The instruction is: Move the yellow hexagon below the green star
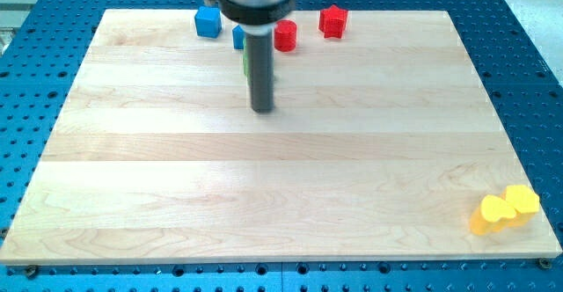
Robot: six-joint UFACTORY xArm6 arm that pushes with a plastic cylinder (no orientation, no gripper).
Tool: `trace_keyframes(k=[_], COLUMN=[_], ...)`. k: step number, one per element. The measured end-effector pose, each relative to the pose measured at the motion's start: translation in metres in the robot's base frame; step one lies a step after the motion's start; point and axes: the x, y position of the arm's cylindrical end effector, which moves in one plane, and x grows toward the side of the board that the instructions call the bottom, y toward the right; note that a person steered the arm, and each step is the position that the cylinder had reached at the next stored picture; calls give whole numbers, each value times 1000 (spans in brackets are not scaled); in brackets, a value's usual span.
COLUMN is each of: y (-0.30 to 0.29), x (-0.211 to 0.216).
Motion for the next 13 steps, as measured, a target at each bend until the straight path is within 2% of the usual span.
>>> trace_keyframes(k=[1, 2, 3, 4, 5, 7, 8, 9, 10, 11, 12, 13], y=[86, 197, 294, 336, 341, 192, 229, 237, 283, 263, 208, 246], x=[29, 30, 75, 157, 163, 149, 136, 147, 147, 115, 90, 94])
